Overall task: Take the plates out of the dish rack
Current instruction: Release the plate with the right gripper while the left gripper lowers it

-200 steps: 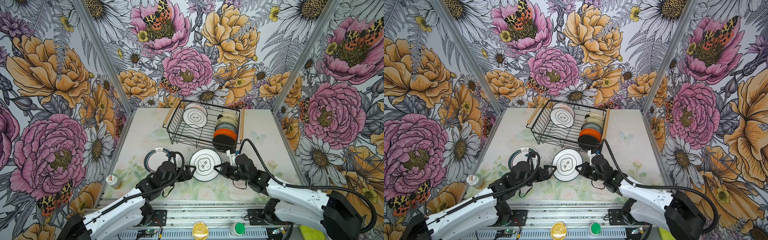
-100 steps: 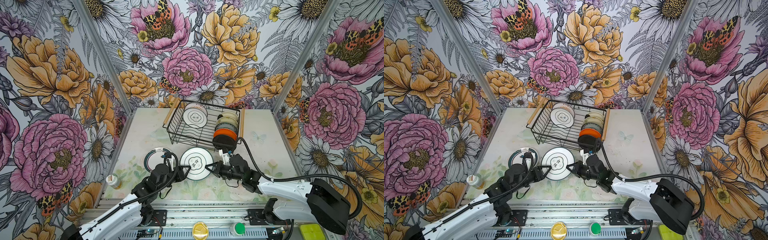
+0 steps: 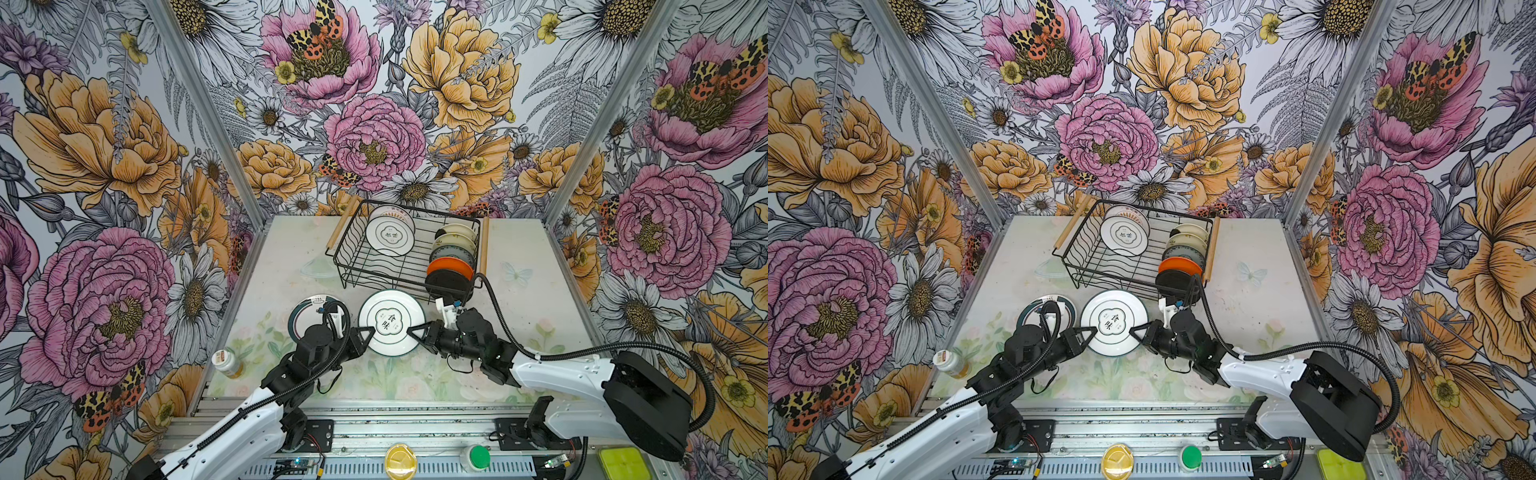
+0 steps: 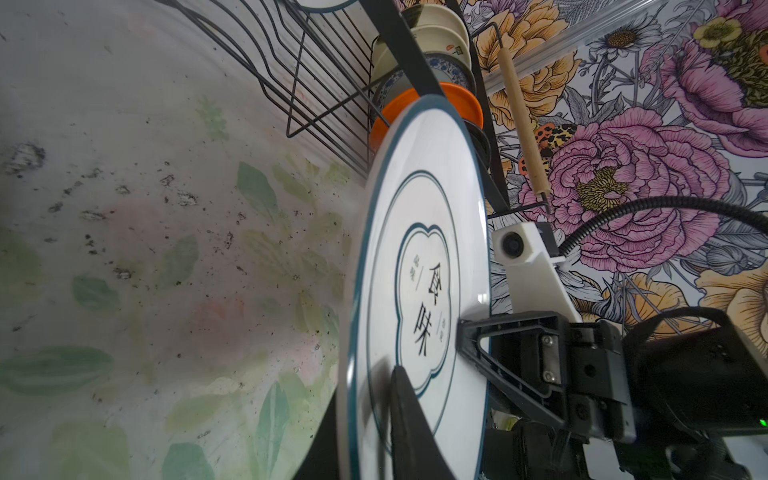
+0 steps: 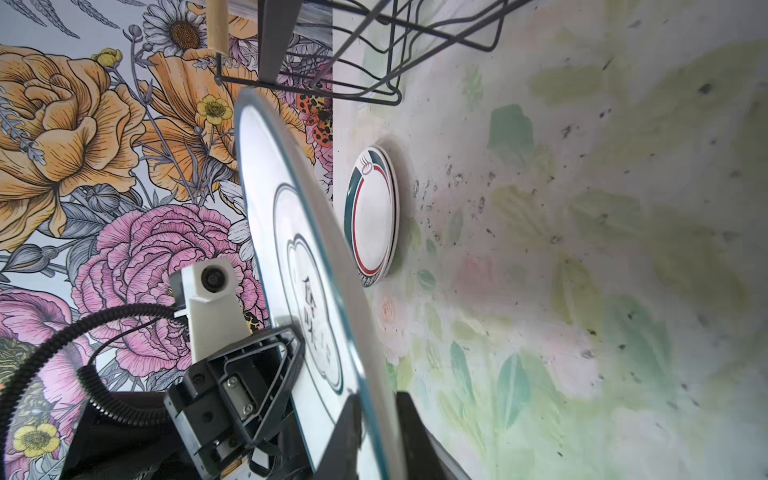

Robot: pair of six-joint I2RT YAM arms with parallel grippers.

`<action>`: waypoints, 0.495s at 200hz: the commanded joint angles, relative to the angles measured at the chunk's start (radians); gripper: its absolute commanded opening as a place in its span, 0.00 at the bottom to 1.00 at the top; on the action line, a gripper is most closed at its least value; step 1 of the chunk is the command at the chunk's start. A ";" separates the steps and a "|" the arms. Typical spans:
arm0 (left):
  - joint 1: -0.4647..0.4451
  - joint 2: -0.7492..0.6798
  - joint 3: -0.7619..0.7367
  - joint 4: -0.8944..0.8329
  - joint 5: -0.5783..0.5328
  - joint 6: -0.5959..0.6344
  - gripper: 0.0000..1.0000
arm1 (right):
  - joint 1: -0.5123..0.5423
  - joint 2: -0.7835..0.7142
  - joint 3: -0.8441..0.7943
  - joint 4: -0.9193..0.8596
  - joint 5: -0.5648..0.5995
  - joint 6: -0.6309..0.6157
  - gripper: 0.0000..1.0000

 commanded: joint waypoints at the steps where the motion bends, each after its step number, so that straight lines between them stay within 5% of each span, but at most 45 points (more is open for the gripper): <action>1: 0.003 -0.012 0.012 -0.043 0.064 0.049 0.01 | 0.015 -0.003 0.069 0.060 -0.023 -0.033 0.27; 38: 0.097 -0.066 0.050 -0.198 0.079 0.027 0.00 | 0.010 -0.035 0.105 -0.043 -0.001 -0.099 0.52; 99: 0.492 -0.213 0.077 -0.466 0.212 0.027 0.00 | -0.053 -0.195 0.215 -0.538 0.060 -0.382 0.80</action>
